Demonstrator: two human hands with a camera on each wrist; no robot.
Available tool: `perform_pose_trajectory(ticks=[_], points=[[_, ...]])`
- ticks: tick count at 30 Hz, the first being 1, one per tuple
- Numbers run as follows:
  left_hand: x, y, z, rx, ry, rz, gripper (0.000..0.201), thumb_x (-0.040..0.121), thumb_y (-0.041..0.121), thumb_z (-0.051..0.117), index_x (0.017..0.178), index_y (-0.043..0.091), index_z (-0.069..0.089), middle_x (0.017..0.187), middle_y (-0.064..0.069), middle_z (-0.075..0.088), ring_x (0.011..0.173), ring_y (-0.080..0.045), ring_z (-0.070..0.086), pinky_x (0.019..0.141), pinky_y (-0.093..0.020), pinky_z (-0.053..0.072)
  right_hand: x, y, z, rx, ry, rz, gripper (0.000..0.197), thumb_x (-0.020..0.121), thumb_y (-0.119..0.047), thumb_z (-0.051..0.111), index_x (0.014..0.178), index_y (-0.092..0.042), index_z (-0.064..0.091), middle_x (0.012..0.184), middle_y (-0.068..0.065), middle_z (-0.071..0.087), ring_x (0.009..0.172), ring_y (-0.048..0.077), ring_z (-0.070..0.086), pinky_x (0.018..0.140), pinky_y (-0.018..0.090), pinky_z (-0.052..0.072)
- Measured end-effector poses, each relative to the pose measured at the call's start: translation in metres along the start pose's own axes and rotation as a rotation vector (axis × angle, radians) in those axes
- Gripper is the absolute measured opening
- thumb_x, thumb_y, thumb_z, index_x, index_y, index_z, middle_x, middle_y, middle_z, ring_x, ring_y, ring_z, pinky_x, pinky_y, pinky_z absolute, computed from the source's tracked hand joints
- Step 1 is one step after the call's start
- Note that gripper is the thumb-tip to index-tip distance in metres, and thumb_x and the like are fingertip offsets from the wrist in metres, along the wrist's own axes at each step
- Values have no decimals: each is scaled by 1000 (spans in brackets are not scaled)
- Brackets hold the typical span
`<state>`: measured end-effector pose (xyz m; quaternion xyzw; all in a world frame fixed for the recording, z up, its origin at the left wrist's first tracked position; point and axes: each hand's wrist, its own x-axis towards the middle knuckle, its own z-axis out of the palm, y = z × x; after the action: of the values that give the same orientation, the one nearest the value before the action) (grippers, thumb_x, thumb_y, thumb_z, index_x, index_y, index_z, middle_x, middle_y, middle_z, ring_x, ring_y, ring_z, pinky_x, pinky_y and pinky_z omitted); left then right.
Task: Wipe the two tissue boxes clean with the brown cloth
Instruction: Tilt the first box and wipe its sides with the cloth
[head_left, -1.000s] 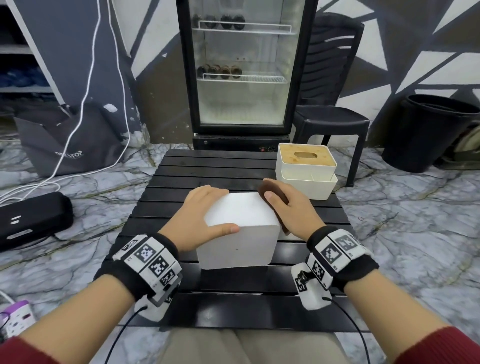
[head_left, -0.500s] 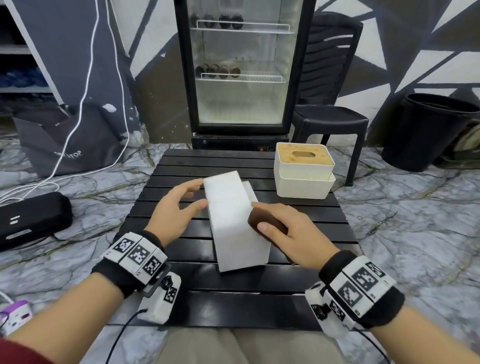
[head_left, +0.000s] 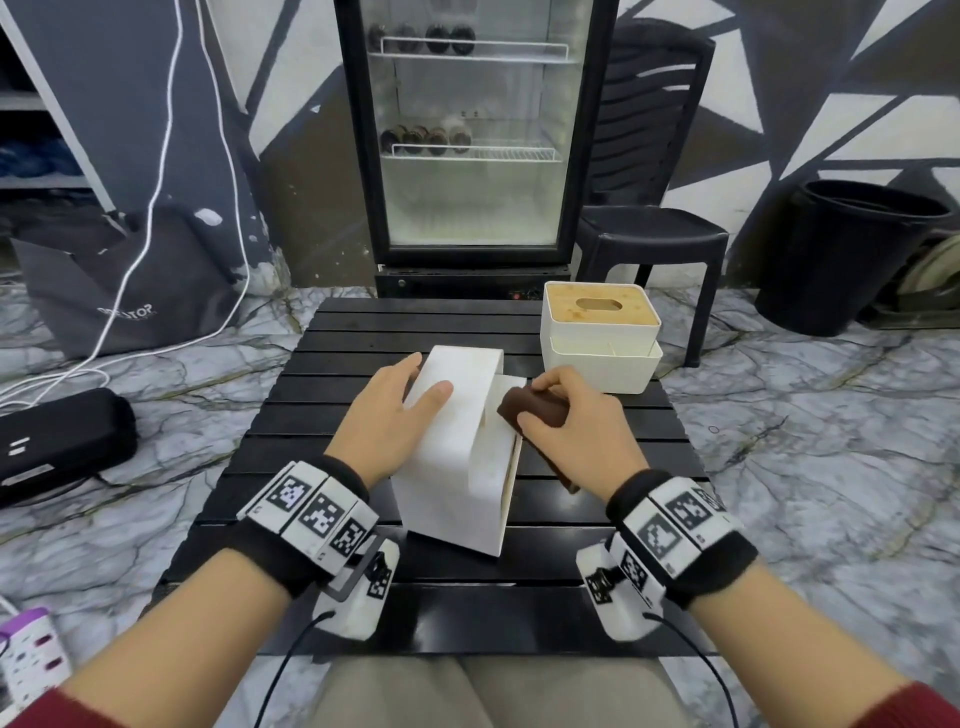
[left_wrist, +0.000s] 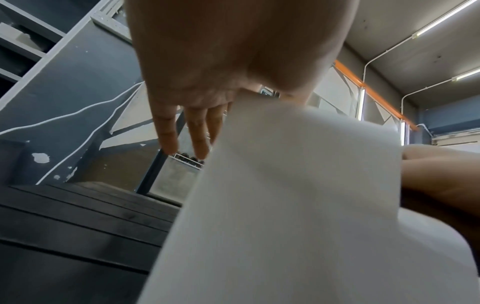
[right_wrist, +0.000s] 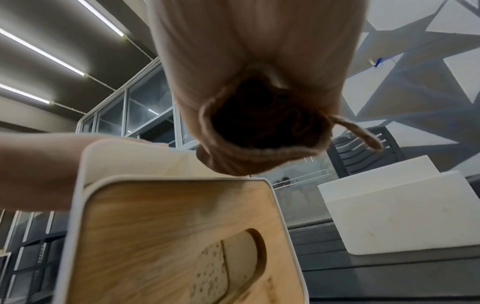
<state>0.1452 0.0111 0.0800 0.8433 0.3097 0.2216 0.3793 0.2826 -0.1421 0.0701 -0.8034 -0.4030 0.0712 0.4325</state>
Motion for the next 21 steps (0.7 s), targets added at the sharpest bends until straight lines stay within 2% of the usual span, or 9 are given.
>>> perform_pose_trajectory(ticks=[1, 2, 5, 7, 10, 12, 14, 17, 21], points=[[2, 4, 3, 49, -11, -30, 59, 93, 45, 48, 144, 20, 34, 142, -1, 43, 127, -19, 43, 99, -31, 32, 6, 0, 2, -16, 9, 10, 25, 77, -29, 65, 94, -35, 48, 94, -7, 59, 77, 5, 58, 53, 7, 40], [5, 7, 6, 86, -20, -47, 61, 92, 47, 48, 144, 18, 33, 144, -4, 40, 129, -22, 41, 97, -31, 31, 11, -1, 4, -46, 17, 4, 25, 75, -28, 65, 95, -33, 50, 95, -6, 57, 80, 9, 58, 57, 9, 40], [9, 13, 14, 151, -36, -42, 53, 90, 50, 46, 131, 18, 43, 133, -8, 48, 121, -27, 47, 90, -33, 36, 23, -5, 12, -137, 52, -32, 26, 74, -25, 67, 99, -20, 61, 99, -5, 42, 92, 13, 47, 78, 18, 37], [10, 14, 16, 195, -23, -49, 51, 90, 51, 45, 128, 16, 44, 130, -9, 49, 117, -28, 48, 91, -38, 39, 26, -9, 18, -123, 60, -37, 27, 73, -24, 68, 99, -17, 64, 97, -3, 39, 91, 13, 45, 81, 20, 37], [9, 13, 16, 231, -7, -45, 51, 91, 50, 44, 128, 15, 44, 127, -10, 50, 113, -29, 49, 92, -42, 42, 23, -9, 25, -61, 46, -86, 26, 72, -21, 69, 96, -17, 61, 95, -3, 47, 92, 15, 49, 81, 21, 38], [8, 13, 17, 231, -9, -41, 52, 91, 49, 44, 132, 18, 41, 130, -8, 49, 114, -27, 49, 88, -37, 40, 18, -5, 26, -21, 45, -130, 20, 75, -21, 68, 94, -19, 61, 96, -6, 53, 97, 18, 51, 84, 24, 38], [7, 12, 17, 244, -14, -34, 51, 91, 49, 44, 132, 18, 40, 129, -8, 49, 109, -26, 51, 80, -33, 37, 11, 0, 28, -35, 38, -173, 19, 81, -25, 63, 100, -22, 64, 104, -10, 57, 106, 17, 47, 90, 26, 35], [6, 14, 17, 268, -16, -32, 51, 91, 49, 44, 132, 20, 39, 128, -6, 48, 105, -25, 53, 77, -32, 35, 4, 5, 31, -92, 29, -248, 27, 87, -26, 56, 114, -26, 62, 121, -11, 58, 119, 15, 40, 101, 38, 32], [6, 13, 17, 259, -16, -24, 51, 90, 50, 44, 132, 21, 39, 128, -4, 48, 105, -23, 53, 77, -33, 37, 6, 9, 31, -126, -1, -284, 29, 90, -25, 53, 118, -26, 59, 125, -13, 56, 120, 14, 38, 100, 37, 30]])
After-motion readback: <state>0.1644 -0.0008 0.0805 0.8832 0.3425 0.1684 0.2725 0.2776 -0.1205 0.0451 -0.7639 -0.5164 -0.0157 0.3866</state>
